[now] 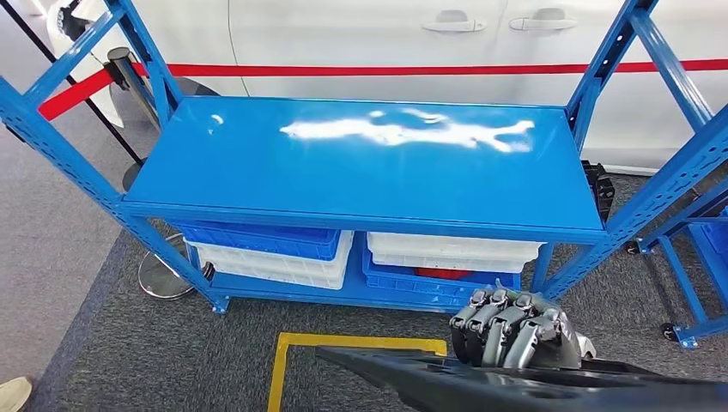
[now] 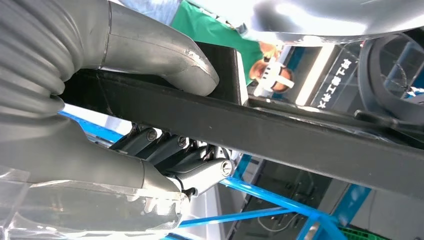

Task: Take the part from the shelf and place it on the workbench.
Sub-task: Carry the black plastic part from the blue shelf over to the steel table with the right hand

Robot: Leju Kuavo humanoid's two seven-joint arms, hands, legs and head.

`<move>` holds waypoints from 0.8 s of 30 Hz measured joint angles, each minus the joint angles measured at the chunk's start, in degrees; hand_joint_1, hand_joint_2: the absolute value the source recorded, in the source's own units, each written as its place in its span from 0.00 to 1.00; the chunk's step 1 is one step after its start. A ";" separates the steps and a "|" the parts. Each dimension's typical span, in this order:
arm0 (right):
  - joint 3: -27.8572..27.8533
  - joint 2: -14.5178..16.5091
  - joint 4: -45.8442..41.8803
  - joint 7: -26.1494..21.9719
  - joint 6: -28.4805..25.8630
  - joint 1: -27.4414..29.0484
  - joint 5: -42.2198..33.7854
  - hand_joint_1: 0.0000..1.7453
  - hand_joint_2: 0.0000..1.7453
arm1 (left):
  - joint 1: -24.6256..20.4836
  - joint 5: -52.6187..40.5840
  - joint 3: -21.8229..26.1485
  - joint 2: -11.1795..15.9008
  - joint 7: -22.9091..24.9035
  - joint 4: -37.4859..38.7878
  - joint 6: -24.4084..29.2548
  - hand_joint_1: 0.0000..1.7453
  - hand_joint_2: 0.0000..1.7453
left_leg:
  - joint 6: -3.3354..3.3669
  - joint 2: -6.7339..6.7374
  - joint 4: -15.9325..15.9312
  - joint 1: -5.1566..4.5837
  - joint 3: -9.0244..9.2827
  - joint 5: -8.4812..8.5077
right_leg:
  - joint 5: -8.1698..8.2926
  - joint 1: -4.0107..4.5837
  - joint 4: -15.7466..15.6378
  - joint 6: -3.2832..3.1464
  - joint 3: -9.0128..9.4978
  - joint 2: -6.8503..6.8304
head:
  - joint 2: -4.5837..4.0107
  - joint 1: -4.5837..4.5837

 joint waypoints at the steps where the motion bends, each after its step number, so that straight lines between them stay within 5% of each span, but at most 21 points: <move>1: -0.37 0.14 -0.10 0.00 0.23 0.27 0.06 0.89 1.00 | -0.01 -0.15 0.00 0.23 -0.02 -0.01 0.01 0.00 1.00 | 0.27 -0.01 -0.82 -0.05 1.58 1.54 | 0.58 0.19 0.05 0.00 -0.77 -0.02 | 0.00 0.00; 3: -1.37 0.32 -0.42 0.00 1.01 0.61 -0.13 0.89 1.00 | -0.10 -0.57 -0.01 0.77 -0.03 -0.06 0.04 0.00 1.00 | 1.36 -0.04 -7.63 -0.38 7.30 3.94 | 1.69 0.52 0.12 0.09 -2.00 0.01 | 0.00 0.00; 5: -2.74 0.40 -0.85 0.00 1.91 0.85 -0.62 0.89 1.00 | -0.25 -1.00 -0.04 1.24 -0.04 -0.13 0.06 0.00 1.00 | 2.22 -0.04 -15.93 -0.82 12.88 3.39 | 2.73 0.65 0.06 0.48 -2.56 -0.04 | 0.00 0.04; 7: -4.06 0.43 -1.12 0.00 2.49 1.06 -1.12 0.89 1.00 | -0.33 -1.31 -0.08 1.56 -0.07 -0.16 0.06 0.00 1.00 | 2.51 -0.04 -19.38 -1.18 14.55 2.97 | 3.82 0.47 -0.29 1.15 -2.63 -0.19 | 0.00 -0.07; 9: -5.24 0.45 -1.32 0.00 2.66 1.39 -1.50 0.89 1.00 | -0.31 -1.41 -0.08 1.78 -0.10 -0.16 0.04 0.00 1.00 | 2.99 0.14 -19.95 -1.00 13.81 4.44 | 3.68 0.30 -0.27 1.85 -2.94 -0.14 | 0.00 -0.18; 10: -5.80 0.50 -1.40 0.00 2.74 1.56 -1.67 0.89 1.00 | -0.29 -1.43 -0.08 1.87 -0.16 -0.16 0.03 0.00 1.00 | 3.33 0.30 -20.26 -0.84 13.23 5.30 | 2.10 0.28 0.68 2.14 -3.37 -0.03 | 0.00 -0.14; 13: -7.15 0.65 -1.47 0.00 3.43 2.02 -2.36 0.89 1.00 | -0.20 -1.43 -0.09 2.02 -0.67 -0.16 0.02 0.00 1.00 | 3.82 0.58 -20.25 -0.69 10.62 7.59 | -6.28 -0.05 9.53 2.92 -5.62 0.19 | 0.00 -0.05; 14: -7.53 0.67 -1.44 0.00 3.70 2.14 -2.67 0.89 1.00 | -0.17 -1.42 -0.09 2.07 -0.89 -0.16 0.02 0.00 1.00 | 3.72 0.59 -19.99 -0.67 9.53 8.28 | -7.45 -0.20 12.88 3.19 -6.07 0.18 | 0.00 -0.05; 16: -8.17 0.69 -1.29 0.00 4.03 2.16 -3.10 0.89 1.00 | -0.10 -1.39 -0.09 2.15 -1.36 -0.16 0.02 0.00 1.00 | 3.39 0.61 -19.20 -0.55 7.19 9.46 | -5.61 -0.52 15.24 3.66 -4.87 0.17 | 0.00 -0.05; 18: -8.49 0.72 -1.08 0.00 3.76 1.77 -3.11 0.89 1.00 | -0.06 -1.42 -0.09 2.26 -1.82 -0.16 -0.04 0.00 1.00 | 2.87 0.61 -17.99 -0.36 4.96 10.29 | -2.97 -0.93 10.41 3.99 -0.14 0.17 | 0.00 -0.05; 20: -8.51 0.80 -0.89 0.01 2.83 1.09 -3.08 0.89 1.00 | -0.05 -1.51 -0.09 2.54 -2.15 -0.20 -0.19 0.00 1.00 | 2.22 0.53 -16.62 -0.37 3.32 10.88 | -4.04 -0.86 2.97 3.71 5.08 0.26 | 0.00 -0.08; 22: -8.44 0.90 -0.74 0.01 1.88 0.61 -3.18 0.89 1.00 | 0.02 -1.61 -0.09 2.81 -2.32 -0.26 -0.30 0.00 1.00 | 1.51 0.44 -16.08 -0.49 2.56 11.66 | -5.39 -0.50 -0.25 2.73 6.69 0.31 | -0.01 -0.09; 24: -8.37 1.00 -0.55 0.01 1.39 0.42 -3.25 0.89 1.00 | 0.23 -1.68 -0.10 3.00 -2.38 -0.29 -0.34 0.00 1.00 | 0.79 0.38 -15.85 -0.32 2.06 11.70 | -4.51 -0.52 -0.19 1.46 5.69 0.14 | -0.01 -0.08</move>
